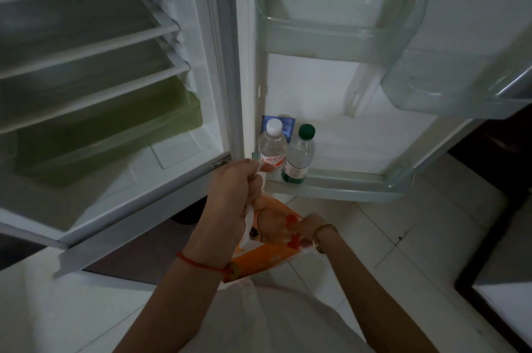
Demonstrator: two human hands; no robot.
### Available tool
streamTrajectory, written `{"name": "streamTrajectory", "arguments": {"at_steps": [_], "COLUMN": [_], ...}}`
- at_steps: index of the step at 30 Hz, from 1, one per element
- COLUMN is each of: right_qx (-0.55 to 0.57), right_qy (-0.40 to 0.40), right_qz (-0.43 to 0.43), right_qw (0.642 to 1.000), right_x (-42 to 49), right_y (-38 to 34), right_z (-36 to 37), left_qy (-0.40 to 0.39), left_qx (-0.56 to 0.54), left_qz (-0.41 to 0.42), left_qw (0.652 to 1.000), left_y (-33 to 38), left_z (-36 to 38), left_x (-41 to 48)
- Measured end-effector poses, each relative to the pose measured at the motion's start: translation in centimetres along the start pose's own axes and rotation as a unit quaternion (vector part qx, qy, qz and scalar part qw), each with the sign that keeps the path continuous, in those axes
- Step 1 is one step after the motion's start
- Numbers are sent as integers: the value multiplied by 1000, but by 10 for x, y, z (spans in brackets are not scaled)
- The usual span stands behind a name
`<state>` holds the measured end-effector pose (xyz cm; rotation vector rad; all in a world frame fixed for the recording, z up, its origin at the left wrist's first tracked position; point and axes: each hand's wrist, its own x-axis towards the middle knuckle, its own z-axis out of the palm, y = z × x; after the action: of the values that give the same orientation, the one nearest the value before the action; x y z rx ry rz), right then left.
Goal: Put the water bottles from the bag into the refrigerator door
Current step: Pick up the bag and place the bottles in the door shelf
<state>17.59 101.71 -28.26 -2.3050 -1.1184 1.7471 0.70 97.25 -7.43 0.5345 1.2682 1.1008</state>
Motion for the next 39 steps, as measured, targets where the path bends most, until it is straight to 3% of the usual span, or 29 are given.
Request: {"name": "streamTrajectory", "arguments": {"at_steps": [4, 7, 11, 13, 16, 21, 27, 39], "right_qx": [183, 245, 312, 276, 103, -80, -18, -45], "right_qy": [61, 103, 95, 127, 205, 261, 341, 494], "right_qz": [43, 61, 44, 22, -54, -271, -418, -504], "right_qw": [980, 962, 944, 953, 972, 923, 842, 707], "right_x": [22, 38, 50, 43, 23, -28, -70, -152], "right_y": [12, 21, 26, 23, 20, 11, 4, -43], "right_z": [27, 36, 42, 46, 55, 52, 12, -71], "left_qy": [-8, -9, -9, -3, 34, 46, 19, -13], "left_qx": [17, 21, 20, 17, 1, -14, 7, 85], "left_qz": [-4, -2, 1, 9, 21, 29, 8, 7], "left_qw": [1000, 1000, 1000, 1000, 999, 998, 1000, 996], "left_y": [1, -1, 0, 3, 9, 14, 7, 3], "left_z": [-1, -1, -6, -12, -25, -35, -16, 1], "left_x": [-3, -7, -10, -9, -4, -1, 2, 23]}}
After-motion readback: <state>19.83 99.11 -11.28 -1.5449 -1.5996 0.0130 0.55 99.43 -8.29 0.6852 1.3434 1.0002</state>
